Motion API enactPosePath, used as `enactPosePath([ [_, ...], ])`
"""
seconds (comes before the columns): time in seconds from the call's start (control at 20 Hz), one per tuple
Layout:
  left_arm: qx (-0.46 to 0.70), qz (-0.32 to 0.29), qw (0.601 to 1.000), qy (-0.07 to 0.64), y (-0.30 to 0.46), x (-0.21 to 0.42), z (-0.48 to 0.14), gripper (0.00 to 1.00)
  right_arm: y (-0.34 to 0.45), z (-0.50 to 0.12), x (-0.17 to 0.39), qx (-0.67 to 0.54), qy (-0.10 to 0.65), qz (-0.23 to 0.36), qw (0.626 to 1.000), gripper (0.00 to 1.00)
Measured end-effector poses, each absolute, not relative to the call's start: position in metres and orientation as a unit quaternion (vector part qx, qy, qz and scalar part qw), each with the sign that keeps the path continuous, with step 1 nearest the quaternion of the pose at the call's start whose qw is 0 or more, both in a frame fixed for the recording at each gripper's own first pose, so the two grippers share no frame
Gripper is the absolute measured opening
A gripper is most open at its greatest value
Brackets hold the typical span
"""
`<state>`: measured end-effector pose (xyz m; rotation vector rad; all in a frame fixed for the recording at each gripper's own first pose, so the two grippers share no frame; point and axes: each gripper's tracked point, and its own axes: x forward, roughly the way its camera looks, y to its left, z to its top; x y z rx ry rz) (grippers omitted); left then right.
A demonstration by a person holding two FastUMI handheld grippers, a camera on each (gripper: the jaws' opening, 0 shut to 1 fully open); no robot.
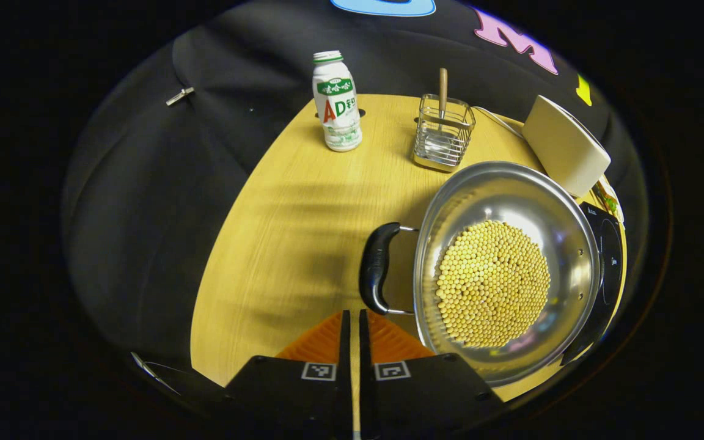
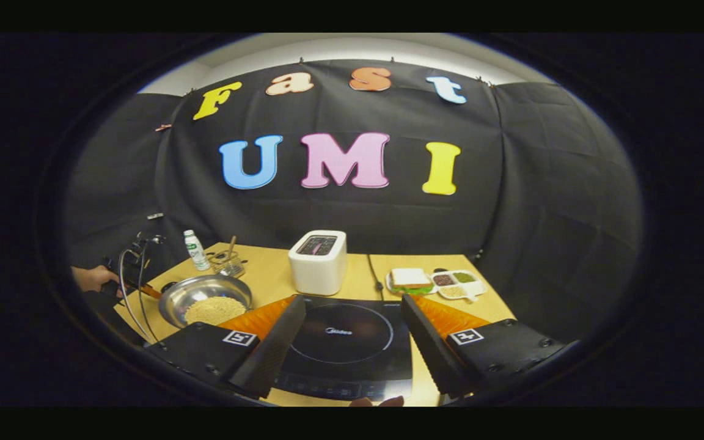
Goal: First push the handle of the pot to place it horizontally, then grasp the pot with both hands and set it on the induction cooktop.
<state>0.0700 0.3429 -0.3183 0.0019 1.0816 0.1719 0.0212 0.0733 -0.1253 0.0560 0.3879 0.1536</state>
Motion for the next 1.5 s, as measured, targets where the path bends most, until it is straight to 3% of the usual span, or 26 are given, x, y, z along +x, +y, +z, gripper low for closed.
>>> enactPosePath([
  [0.15, 0.022, 0.074, 0.872, 0.484, 0.348, 0.073, -0.297, 0.40, 0.104, -0.140, 0.032, 0.048, 0.222, 0.104, 0.968, 0.99],
  [0.2, 0.027, 0.067, 0.878, 0.473, 0.346, 0.073, -0.291, 0.45, 0.115, -0.144, 0.036, 0.055, 0.229, 0.113, 0.965, 0.99],
  [0.35, 0.038, 0.044, 0.890, 0.452, 0.335, 0.078, -0.275, 0.89, 0.146, -0.158, 0.047, 0.075, 0.253, 0.133, 0.955, 0.99],
  [0.4, 0.045, 0.039, 0.891, 0.450, 0.334, 0.080, -0.271, 0.98, 0.157, -0.164, 0.051, 0.083, 0.262, 0.139, 0.951, 0.99],
  [0.8, 0.033, 0.013, 0.876, 0.481, 0.317, 0.100, -0.296, 0.98, 0.233, -0.228, 0.074, 0.099, 0.349, 0.176, 0.915, 0.99],
  [1.3, 0.009, 0.007, 0.871, 0.491, 0.315, 0.122, -0.326, 0.96, 0.282, -0.319, 0.076, 0.087, 0.459, 0.172, 0.867, 0.98],
  [1.5, -0.022, 0.005, 0.870, 0.492, 0.313, 0.125, -0.338, 0.91, 0.295, -0.337, 0.076, 0.085, 0.473, 0.166, 0.861, 0.97],
])
